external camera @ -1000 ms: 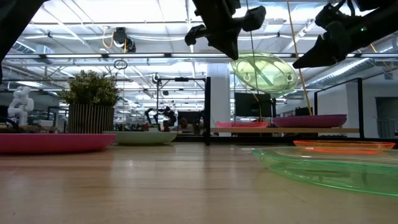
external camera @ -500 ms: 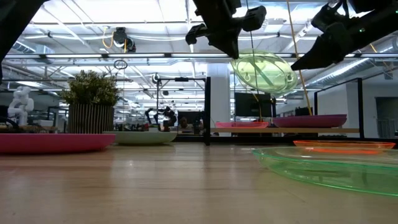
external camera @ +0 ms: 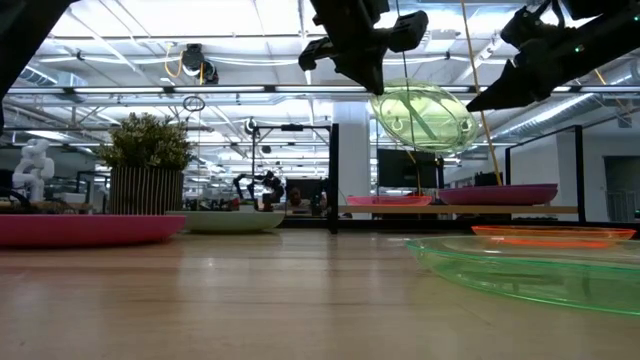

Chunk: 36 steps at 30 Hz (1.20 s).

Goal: Place and stack plates onto a shelf
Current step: Stack the left small green plate on top of the small pink plate

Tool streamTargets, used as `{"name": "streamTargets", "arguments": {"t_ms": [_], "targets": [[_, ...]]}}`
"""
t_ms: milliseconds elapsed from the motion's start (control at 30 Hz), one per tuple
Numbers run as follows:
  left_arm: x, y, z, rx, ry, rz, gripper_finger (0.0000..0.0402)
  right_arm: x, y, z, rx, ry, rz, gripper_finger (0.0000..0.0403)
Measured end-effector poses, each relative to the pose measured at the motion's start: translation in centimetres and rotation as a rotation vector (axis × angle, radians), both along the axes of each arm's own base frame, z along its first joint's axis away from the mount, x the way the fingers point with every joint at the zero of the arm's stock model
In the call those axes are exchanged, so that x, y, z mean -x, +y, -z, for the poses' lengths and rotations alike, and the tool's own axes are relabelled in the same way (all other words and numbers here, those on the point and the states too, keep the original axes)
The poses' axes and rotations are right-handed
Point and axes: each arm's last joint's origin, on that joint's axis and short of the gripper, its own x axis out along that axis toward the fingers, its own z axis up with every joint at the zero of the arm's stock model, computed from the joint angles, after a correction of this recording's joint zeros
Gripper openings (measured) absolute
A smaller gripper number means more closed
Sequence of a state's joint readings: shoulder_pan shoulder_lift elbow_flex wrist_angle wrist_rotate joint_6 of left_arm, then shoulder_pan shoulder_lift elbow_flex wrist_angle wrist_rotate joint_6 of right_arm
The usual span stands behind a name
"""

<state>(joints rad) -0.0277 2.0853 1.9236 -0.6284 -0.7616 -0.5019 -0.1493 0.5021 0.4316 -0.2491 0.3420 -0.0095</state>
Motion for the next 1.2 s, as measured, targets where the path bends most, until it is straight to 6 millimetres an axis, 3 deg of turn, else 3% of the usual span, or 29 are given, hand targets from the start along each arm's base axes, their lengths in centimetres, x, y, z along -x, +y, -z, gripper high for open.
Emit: {"name": "streamTargets", "arguments": {"t_ms": [233,367,533,800,1000,1200], "targets": [[0.00,-0.05,0.00,-0.005,0.007,0.006,0.0001,0.03,-0.06,0.08,0.041,0.031,0.006,0.0143],[-0.09,-0.07,-0.09,-0.007,-0.006,0.008,0.0001,-0.10,-0.08,0.13,0.043,0.036,0.003,0.0150],[-0.47,-0.33,-0.50,-0.030,-0.038,0.035,0.0001,-0.40,-0.11,0.36,0.011,0.039,0.011,0.0114],[-0.48,-0.36,-0.53,-0.035,-0.038,0.035,0.0001,-0.54,-0.07,0.25,-0.013,0.013,-0.001,0.0010],[-0.48,-0.36,-0.53,-0.047,-0.023,0.046,0.0009,-0.55,-0.08,0.23,-0.019,0.006,0.002,0.0011],[-0.45,-0.48,-0.47,-0.061,0.006,0.070,0.0067,-0.65,-0.09,0.01,-0.014,-0.018,0.000,0.0002]]}}
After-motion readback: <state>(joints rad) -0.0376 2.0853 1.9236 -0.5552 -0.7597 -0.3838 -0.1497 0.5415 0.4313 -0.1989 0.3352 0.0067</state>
